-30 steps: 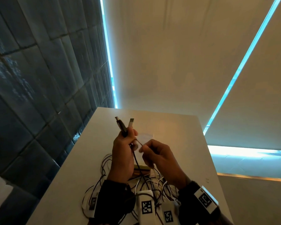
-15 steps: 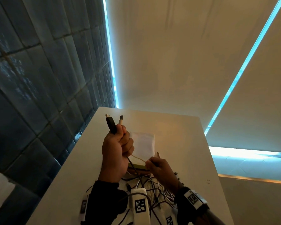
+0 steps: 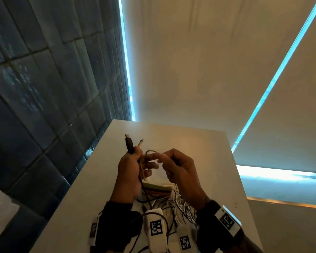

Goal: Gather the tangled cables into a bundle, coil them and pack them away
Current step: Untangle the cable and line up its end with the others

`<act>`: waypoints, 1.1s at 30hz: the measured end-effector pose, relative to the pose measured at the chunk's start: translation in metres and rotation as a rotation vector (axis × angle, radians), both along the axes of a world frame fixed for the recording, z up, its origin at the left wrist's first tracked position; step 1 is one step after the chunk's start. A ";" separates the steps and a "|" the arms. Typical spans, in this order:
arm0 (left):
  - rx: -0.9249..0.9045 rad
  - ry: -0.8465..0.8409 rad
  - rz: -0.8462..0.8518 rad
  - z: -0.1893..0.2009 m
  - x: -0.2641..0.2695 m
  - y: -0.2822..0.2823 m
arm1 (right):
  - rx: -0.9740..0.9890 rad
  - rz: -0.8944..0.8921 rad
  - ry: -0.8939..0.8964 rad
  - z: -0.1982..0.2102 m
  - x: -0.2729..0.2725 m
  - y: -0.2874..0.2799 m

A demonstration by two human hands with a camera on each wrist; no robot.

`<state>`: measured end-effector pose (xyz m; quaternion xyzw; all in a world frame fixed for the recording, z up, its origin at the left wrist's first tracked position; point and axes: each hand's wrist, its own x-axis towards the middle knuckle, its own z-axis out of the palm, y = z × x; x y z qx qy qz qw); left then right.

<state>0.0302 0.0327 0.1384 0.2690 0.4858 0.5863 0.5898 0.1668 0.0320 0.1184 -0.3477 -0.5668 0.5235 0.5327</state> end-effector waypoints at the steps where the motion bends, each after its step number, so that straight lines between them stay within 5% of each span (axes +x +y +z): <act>1: 0.000 -0.001 -0.010 0.001 0.001 -0.001 | 0.022 0.026 0.004 0.001 -0.001 -0.003; 9: 0.143 -0.450 -0.087 0.007 0.000 0.001 | -0.135 0.222 -0.094 -0.021 0.007 -0.015; 16: 0.231 -0.402 -0.114 0.011 -0.004 -0.001 | -0.261 0.087 -0.156 -0.072 0.020 -0.003; 24: 0.243 -0.308 -0.058 0.012 -0.009 -0.004 | -0.275 -0.031 -0.475 -0.137 0.027 0.000; 29: 0.159 -0.183 -0.026 0.006 -0.009 -0.002 | -0.229 -0.244 -0.310 -0.088 0.021 0.019; 33: 0.053 -0.134 -0.015 0.004 -0.001 -0.002 | -0.089 -0.186 -0.054 -0.020 0.010 0.018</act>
